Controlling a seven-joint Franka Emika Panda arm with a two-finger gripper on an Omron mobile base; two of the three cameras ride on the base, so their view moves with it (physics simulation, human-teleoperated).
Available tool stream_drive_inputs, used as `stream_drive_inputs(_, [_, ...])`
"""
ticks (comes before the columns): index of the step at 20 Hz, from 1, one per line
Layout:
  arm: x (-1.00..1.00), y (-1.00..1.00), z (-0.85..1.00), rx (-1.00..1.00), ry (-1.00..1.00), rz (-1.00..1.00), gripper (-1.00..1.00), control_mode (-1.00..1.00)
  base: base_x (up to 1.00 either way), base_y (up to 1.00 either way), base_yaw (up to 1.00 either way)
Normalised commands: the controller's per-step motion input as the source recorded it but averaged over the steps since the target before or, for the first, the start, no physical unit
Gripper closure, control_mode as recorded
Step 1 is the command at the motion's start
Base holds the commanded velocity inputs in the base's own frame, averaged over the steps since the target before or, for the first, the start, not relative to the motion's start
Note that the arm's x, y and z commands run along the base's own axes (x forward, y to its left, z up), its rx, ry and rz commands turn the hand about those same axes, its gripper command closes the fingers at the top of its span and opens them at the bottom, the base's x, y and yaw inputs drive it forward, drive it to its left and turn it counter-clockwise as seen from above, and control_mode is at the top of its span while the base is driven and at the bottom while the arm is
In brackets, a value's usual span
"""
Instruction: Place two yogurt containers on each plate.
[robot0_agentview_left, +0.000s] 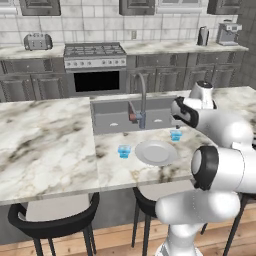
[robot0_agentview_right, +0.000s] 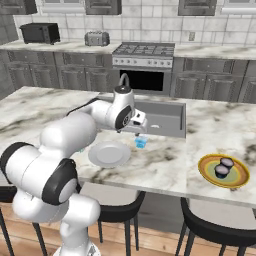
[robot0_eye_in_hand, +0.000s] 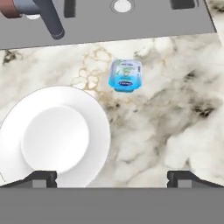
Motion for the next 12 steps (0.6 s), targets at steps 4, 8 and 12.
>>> stream_drive_inputs(4, [0.38, -0.17, -0.23, 0.00, 0.00, 0.08, -1.00, -1.00, 0.00, 0.00, 0.00])
stream_drive_inputs(8, [0.49, -0.13, -0.38, 0.00, 0.00, 0.09, -1.00, -1.00, 0.00, 0.00, 0.00])
stream_drive_inputs(12, [0.51, -0.11, -0.41, 0.00, 0.00, 0.06, -1.00, -1.00, 0.00, 0.00, 0.00])
